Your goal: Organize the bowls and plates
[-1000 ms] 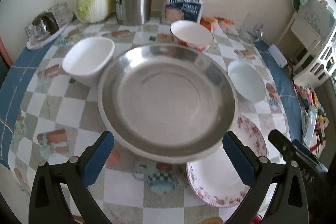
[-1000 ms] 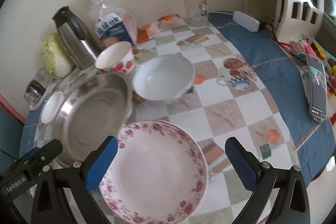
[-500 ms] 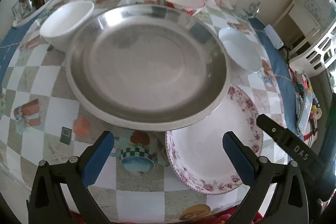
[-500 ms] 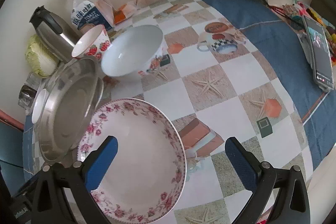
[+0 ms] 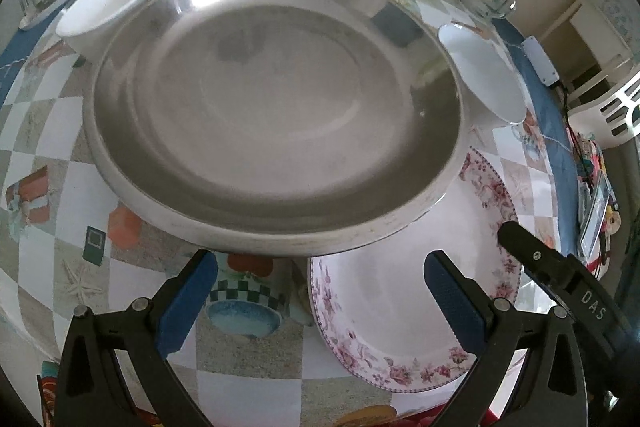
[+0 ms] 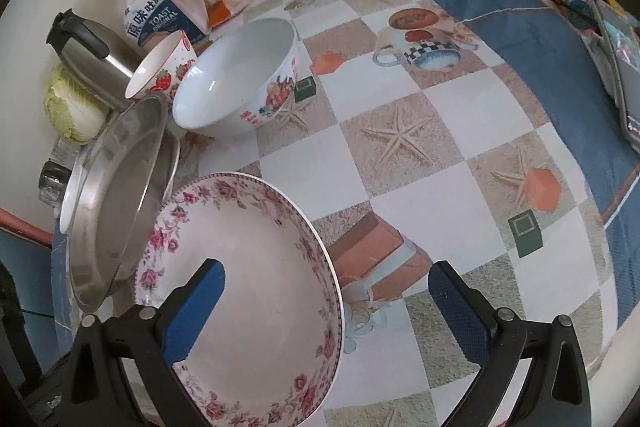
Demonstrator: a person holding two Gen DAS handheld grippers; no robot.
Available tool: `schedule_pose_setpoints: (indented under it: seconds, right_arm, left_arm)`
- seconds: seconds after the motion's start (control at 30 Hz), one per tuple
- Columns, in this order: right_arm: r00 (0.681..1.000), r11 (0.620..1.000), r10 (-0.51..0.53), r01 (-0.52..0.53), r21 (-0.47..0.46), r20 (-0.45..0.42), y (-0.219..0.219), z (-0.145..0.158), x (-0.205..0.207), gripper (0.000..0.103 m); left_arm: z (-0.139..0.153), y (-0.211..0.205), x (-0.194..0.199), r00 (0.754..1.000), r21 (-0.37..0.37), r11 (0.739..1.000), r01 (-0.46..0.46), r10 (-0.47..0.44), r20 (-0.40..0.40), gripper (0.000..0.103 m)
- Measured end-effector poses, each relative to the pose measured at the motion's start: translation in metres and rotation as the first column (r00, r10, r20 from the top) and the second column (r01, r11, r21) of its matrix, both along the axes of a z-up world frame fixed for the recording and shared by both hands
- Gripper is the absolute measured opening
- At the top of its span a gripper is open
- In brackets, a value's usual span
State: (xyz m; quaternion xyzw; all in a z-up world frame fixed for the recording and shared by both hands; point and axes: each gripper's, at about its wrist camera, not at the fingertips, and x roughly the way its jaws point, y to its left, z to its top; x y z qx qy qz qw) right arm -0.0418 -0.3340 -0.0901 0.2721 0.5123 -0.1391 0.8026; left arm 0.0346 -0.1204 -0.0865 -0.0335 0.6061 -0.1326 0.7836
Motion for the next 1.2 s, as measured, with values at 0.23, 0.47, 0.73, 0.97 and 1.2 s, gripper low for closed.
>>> schedule_pose_setpoints:
  seconds: [0.23,0.47,0.73,0.97,1.2]
  right_arm:
    - [1.000,0.999,-0.001,0.000,0.038,0.021,-0.001,-0.003,0.002,0.076]
    - [1.000,0.998,-0.001,-0.001,0.065,0.028,-0.004,-0.006,0.002,0.032]
    - [1.000,0.998,0.004,-0.005,0.064,0.018,-0.004,-0.009,0.004,0.019]
    - [1.000,0.996,-0.003,0.001,0.087,0.020,-0.008,-0.012,0.003,0.019]
    - [1.000,0.994,-0.021,0.020,0.108,0.012,-0.020,-0.013,-0.005,0.019]
  left_arm:
    - [-0.004,-0.002,0.005,1.000,0.008,1.000,-0.026,0.026,-0.001,0.103]
    - [-0.008,0.004,0.008,0.999,0.001,1.000,-0.025,0.025,-0.029,0.069]
    - [-0.015,0.009,0.012,0.997,-0.041,0.998,-0.036,0.033,-0.063,0.042]
    - [-0.016,0.008,0.011,0.997,-0.058,0.998,-0.030,0.026,-0.067,0.028]
    - [-0.019,-0.004,0.010,0.996,-0.104,0.994,0.018,-0.027,-0.082,0.026]
